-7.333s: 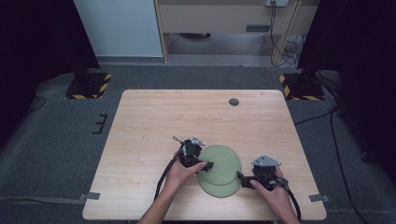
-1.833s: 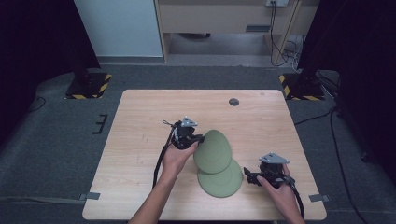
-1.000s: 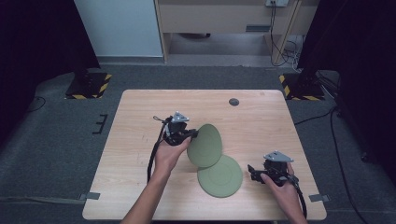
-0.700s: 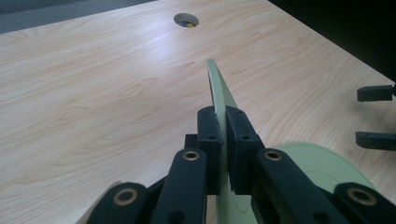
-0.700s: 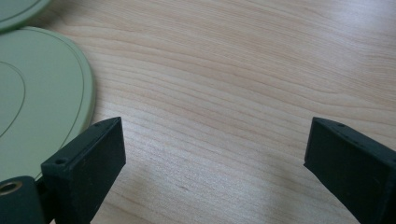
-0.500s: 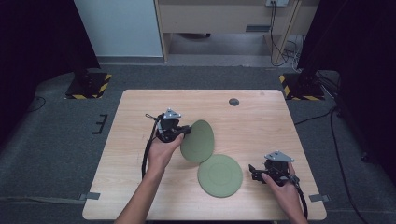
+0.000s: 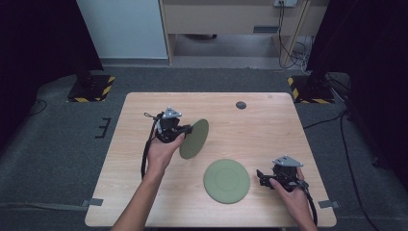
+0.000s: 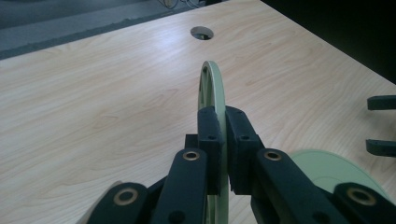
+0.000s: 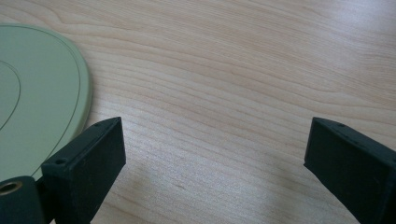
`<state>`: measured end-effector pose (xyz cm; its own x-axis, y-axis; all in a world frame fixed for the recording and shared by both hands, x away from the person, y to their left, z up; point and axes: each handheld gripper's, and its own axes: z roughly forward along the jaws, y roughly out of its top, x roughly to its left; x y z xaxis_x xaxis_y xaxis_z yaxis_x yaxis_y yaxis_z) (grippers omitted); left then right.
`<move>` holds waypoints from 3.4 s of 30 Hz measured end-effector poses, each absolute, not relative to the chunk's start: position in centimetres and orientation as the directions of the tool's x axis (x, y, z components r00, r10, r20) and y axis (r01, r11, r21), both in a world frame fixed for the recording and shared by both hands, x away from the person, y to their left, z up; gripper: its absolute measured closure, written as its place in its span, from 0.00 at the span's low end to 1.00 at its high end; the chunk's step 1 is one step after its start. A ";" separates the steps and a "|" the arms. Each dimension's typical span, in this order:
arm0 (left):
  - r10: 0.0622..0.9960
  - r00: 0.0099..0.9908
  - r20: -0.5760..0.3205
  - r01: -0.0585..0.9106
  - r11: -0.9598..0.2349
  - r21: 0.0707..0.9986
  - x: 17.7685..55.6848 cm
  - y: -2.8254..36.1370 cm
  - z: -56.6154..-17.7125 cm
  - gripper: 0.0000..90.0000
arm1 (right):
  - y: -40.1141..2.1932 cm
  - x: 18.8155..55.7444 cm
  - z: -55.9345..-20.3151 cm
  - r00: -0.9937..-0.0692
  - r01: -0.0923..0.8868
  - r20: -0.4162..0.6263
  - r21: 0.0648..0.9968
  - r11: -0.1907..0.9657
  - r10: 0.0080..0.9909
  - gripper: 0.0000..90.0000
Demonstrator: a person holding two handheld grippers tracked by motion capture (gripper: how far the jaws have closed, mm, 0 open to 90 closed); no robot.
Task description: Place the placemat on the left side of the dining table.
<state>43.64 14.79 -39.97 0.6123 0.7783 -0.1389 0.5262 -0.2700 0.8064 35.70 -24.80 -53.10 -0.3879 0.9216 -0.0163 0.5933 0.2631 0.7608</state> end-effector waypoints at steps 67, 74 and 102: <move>0.871 0.469 -0.146 0.569 -0.171 0.805 44.9 21.7 -40.3 0.95 | -24.5 35.6 -53.4 -0.402 0.596 -0.032 0.749 0.288 0.915 0.06; 0.901 0.417 -0.123 0.570 -0.153 0.808 44.7 23.4 -40.9 0.95 | -24.4 35.6 -53.4 -0.404 0.598 -0.033 0.747 0.291 0.914 0.06; 0.938 0.321 -0.130 0.618 -0.103 0.779 44.3 27.9 -43.8 0.95 | -24.2 35.6 -53.6 -0.412 0.600 -0.040 0.740 0.304 0.910 0.06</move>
<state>44.35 27.86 -43.78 0.3208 0.9382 -0.1299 0.6179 -0.1033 0.7795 35.59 -24.23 -53.57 -0.4123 0.9102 -0.0396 0.5998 0.3039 0.7402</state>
